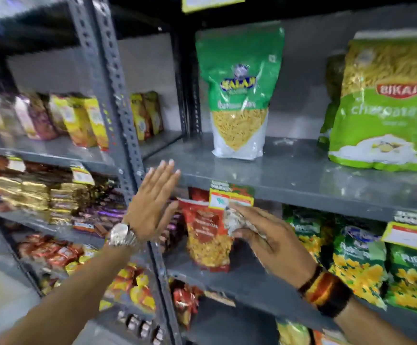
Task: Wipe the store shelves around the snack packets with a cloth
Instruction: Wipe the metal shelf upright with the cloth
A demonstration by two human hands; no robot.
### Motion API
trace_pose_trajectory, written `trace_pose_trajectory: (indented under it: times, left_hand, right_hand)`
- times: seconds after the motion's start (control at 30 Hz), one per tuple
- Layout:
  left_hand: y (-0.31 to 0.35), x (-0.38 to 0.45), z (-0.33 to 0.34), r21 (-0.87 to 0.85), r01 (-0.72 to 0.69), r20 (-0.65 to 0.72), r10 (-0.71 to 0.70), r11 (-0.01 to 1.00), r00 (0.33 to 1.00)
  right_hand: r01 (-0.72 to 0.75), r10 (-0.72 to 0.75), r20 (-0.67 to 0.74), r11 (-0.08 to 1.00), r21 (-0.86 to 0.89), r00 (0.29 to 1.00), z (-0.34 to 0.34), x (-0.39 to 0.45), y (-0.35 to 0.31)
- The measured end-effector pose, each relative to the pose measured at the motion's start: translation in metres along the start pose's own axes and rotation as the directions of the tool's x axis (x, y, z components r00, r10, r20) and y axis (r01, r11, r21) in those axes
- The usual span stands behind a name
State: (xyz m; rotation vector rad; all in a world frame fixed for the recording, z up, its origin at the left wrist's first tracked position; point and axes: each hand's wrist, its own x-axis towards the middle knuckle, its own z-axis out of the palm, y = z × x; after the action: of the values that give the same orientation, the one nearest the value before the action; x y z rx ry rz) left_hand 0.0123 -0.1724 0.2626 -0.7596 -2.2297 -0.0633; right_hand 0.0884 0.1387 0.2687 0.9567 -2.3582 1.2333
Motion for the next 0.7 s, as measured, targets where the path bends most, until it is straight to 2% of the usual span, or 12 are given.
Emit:
trace_pose_trajectory:
  times: [0.13,0.3,0.37,0.53,0.7]
  left_hand:
    - [-0.077,0.057,-0.049,0.151,0.022,-0.111,-0.005,0.988,0.994]
    - [-0.140,0.104,-0.080,0.278,-0.029,-0.158,0.075,0.960,0.985]
    - [-0.154,0.113,-0.079,0.299,-0.040,-0.172,0.095,0.954,0.980]
    - [-0.168,0.114,-0.058,0.313,-0.044,-0.251,0.127,0.949,0.960]
    - [-0.175,0.116,-0.049,0.293,-0.077,-0.324,0.175,0.953,0.930]
  right_hand:
    - [0.114,-0.117,-0.046,0.992,-0.062,0.992,0.000,0.085,-0.050]
    - [0.123,-0.143,-0.152,0.983,-0.136,0.978,0.012,0.198,-0.078]
    - [0.076,-0.105,-0.137,0.977,-0.201,0.985,0.024,0.244,-0.070]
    - [-0.177,0.142,-0.149,0.949,-0.262,0.979,0.061,0.333,-0.024]
    - [-0.297,0.260,-0.148,0.888,-0.352,0.954,0.078,0.385,0.027]
